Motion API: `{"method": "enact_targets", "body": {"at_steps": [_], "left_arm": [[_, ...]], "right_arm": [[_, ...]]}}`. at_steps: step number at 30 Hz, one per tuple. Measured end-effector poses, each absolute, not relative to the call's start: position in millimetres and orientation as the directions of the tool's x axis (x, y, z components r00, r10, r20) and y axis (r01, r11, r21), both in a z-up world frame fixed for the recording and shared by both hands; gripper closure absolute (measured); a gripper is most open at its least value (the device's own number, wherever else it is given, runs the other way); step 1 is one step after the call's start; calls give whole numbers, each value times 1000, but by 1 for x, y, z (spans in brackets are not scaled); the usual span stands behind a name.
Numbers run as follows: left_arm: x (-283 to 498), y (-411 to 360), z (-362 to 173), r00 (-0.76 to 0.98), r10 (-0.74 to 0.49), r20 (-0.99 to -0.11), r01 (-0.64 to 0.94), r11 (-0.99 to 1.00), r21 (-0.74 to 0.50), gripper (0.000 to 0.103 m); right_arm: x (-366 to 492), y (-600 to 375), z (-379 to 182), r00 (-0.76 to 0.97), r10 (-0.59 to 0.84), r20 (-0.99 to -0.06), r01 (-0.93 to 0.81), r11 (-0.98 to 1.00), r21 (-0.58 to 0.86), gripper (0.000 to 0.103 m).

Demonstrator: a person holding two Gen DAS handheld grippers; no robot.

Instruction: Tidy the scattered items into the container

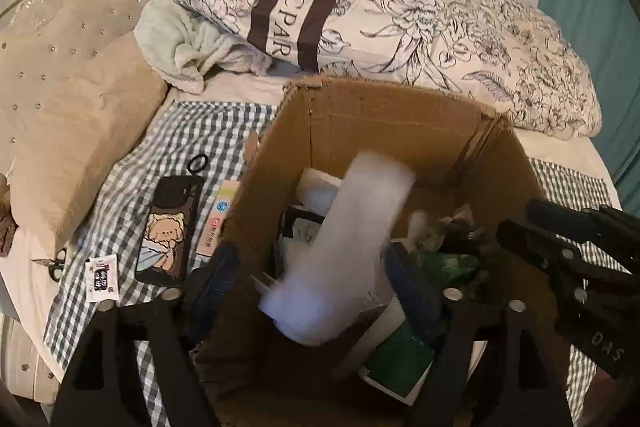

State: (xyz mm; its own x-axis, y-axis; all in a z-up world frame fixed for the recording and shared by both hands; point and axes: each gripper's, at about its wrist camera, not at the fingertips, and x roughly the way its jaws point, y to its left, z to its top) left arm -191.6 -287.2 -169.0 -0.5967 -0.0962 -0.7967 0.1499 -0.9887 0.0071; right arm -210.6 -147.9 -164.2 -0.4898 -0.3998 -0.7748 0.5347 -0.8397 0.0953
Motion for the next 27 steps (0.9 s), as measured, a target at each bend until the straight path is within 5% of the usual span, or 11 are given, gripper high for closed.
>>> {"method": "enact_targets", "body": {"at_steps": [16,27], "left_arm": [[-155,-272,-102,-713,-120,-691,165,-986,1,20],[-125,-238,-52,-792,-108,-600,132,-991,4,13]], "right_arm": [[-178,-116,-106,-593,-429,-681,514,-853,90,55],[-148,-77,-64,-664,-427,-614,481,-872,86,41]]}}
